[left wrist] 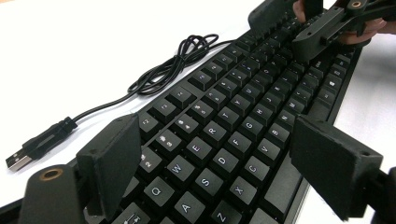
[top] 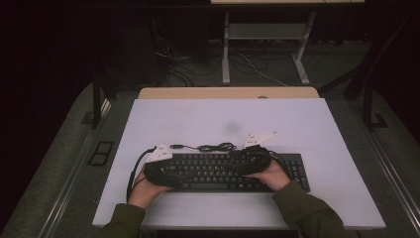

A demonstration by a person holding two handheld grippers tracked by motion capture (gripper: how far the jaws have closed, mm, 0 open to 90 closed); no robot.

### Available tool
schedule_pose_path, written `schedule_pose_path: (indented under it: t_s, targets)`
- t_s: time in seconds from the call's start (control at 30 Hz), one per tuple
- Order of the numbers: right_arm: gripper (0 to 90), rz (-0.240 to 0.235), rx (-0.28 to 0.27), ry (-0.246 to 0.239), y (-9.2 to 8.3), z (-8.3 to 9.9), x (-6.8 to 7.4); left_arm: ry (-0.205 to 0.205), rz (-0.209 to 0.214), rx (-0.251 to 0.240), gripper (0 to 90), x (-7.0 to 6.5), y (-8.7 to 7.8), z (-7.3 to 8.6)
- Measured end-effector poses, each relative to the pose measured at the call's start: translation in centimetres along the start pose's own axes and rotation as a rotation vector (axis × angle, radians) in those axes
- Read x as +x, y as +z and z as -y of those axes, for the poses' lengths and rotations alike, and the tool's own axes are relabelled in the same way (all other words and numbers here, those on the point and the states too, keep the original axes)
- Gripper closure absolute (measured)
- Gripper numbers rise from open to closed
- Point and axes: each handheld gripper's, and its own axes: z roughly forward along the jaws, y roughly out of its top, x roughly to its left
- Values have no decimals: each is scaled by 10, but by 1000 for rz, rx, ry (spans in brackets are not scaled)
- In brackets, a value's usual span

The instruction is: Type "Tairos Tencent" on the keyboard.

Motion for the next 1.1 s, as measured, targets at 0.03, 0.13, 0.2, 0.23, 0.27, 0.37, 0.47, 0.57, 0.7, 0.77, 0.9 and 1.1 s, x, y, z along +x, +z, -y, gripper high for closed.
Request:
schedule_pose_path:
  t_s: [0.03, 0.13, 0.2, 0.23, 0.27, 0.37, 0.47, 0.57, 0.7, 0.77, 0.9, 1.1]
  targets:
    - [338, 6, -4, -2, 0, 0, -1, -4, 1, -1, 163, 0, 0, 0]
    - [291, 31, -16, 8, 0, 1, -2, -1, -1, -1, 176, 0, -1, 0]
    - [278, 41, -26, 11, -1, 2, -3, 0, 1, 2, 192, 1, -2, 0]
    - [269, 46, -29, 14, -1, 2, -3, 2, 1, 3, 203, 1, -2, 0]
    - [268, 48, -29, 14, -1, 2, -4, 1, 0, 3, 211, 1, -2, 0]
    - [259, 65, -29, 11, -1, 3, -4, 7, 2, 17, 255, 1, -2, 1]
    - [251, 69, -33, 12, -1, 3, -5, 12, 5, 26, 313, 1, -3, 1]
    - [235, 71, -34, 8, -1, 4, -5, 10, 15, 33, 387, 2, -3, 2]
    - [217, 72, -41, 6, -1, 4, -5, -1, 18, 40, 483, 3, -3, 3]
    - [214, 74, -41, 6, -1, 4, -5, 0, 17, 43, 531, 4, -3, 3]
    - [214, 76, -42, 4, -1, 4, -5, 5, 22, 51, 606, 4, -2, 4]
    - [214, 79, -41, -1, -2, 4, -5, 16, 34, 73, 719, 2, 0, 4]
